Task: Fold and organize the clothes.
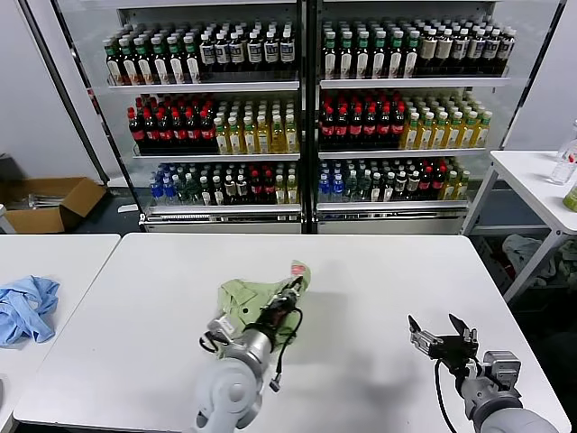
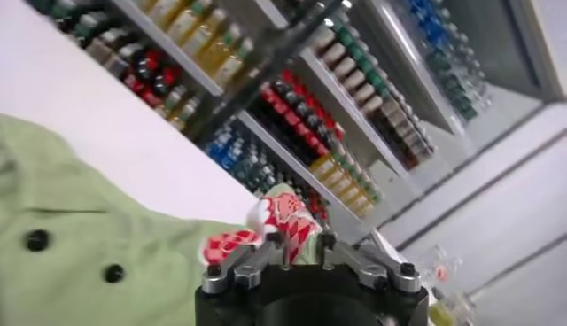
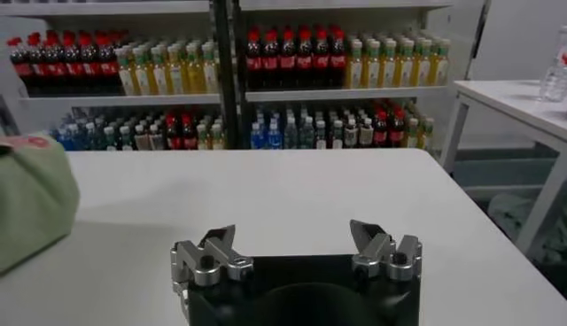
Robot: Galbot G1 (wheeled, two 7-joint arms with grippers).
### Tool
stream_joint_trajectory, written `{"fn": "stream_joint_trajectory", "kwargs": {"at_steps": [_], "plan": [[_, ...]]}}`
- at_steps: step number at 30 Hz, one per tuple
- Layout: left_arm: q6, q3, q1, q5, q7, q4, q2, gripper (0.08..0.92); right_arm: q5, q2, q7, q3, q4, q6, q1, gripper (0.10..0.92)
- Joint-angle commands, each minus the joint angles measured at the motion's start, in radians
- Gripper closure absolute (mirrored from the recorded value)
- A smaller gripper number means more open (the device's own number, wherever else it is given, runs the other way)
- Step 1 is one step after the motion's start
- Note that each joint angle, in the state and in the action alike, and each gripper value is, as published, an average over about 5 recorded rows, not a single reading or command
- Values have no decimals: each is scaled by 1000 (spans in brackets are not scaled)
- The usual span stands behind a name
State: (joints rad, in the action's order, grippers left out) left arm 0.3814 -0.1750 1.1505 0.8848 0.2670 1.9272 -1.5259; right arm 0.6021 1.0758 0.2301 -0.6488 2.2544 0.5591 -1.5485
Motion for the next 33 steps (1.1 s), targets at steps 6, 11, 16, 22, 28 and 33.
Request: {"fn": "stream_joint_trajectory", "kwargs": {"at_steps": [6, 11, 16, 22, 28, 33], "plan": [[-8, 14, 155, -127, -92, 230, 81, 483, 20, 62, 6, 259, -71, -19, 175, 202], [-41, -149, 265, -109, -70, 275, 148, 336, 26, 169, 29, 426, -239, -53, 318, 203], [-74, -261, 348, -107, -60, 280, 191, 212, 0, 268, 27, 496, -403, -87, 402, 203], [-88, -285, 378, -118, -55, 282, 182, 178, -14, 338, 20, 509, -522, -129, 432, 203], [-91, -277, 376, -129, -53, 266, 171, 177, -14, 369, 23, 504, -569, -168, 432, 232], [-92, -269, 370, -131, -50, 252, 167, 177, -20, 355, 2, 507, -563, -192, 424, 369]]}}
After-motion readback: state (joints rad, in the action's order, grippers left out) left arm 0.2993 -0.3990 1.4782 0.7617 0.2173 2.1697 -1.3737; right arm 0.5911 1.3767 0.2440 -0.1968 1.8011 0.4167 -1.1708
